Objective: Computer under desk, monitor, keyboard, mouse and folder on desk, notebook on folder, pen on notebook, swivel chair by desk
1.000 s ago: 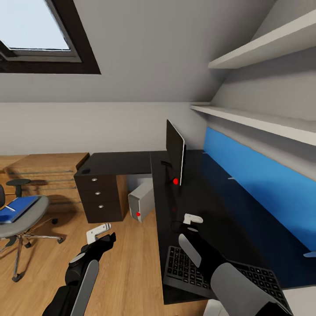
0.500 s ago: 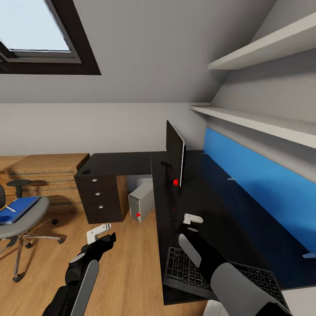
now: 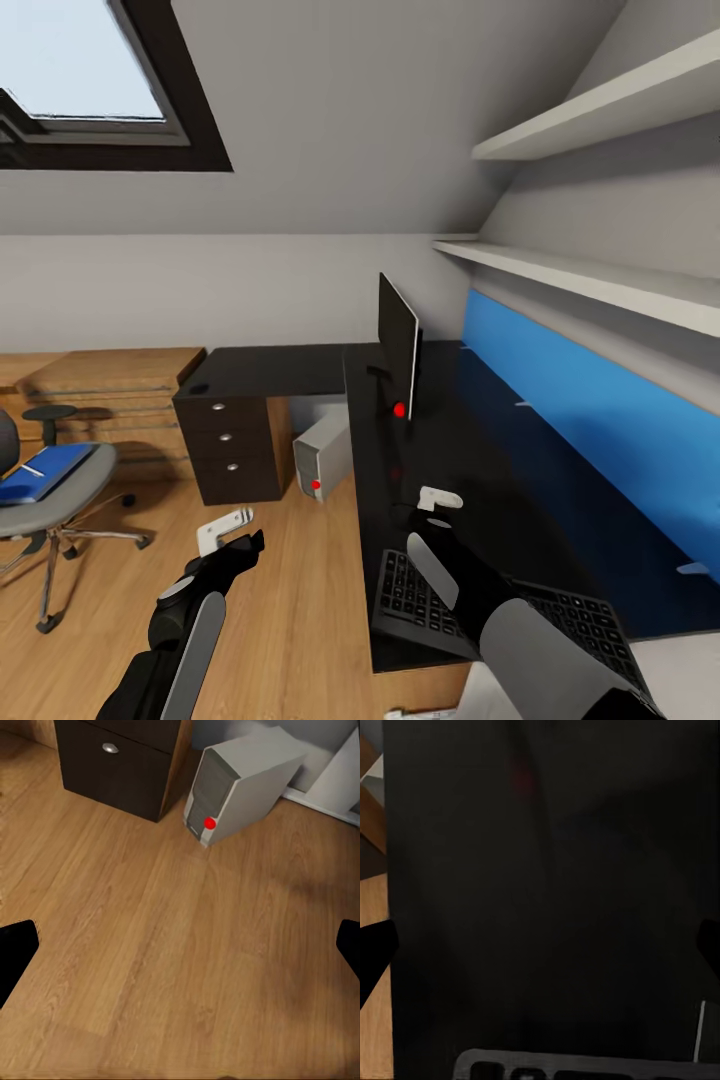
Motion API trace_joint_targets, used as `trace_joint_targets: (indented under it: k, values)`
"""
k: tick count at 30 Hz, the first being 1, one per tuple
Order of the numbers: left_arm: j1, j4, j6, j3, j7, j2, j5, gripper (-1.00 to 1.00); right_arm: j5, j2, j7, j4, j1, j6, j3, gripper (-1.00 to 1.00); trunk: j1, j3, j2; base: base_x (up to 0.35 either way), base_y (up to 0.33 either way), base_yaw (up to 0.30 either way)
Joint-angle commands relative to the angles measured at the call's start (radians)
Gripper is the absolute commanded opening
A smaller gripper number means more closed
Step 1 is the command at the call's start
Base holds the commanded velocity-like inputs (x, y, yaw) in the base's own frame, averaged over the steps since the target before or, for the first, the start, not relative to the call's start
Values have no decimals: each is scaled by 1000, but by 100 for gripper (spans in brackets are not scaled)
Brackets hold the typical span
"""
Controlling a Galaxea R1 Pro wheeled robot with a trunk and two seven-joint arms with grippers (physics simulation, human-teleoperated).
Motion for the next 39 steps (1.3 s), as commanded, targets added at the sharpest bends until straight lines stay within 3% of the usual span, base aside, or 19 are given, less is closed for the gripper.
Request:
trace_joint_targets:
  k: [1, 39]
  values:
    - [-1, -1, 3, 0, 8, 0, 11, 100, -5, -1, -8, -2, -1, 4, 5, 100, 0, -1, -1, -309, 0, 0]
    - [-1, -1, 2, -10, 8, 1, 9, 100, -5, -1, -5, -2, -1, 3, 6, 100, 0, -1, -1, -331, -94, 0]
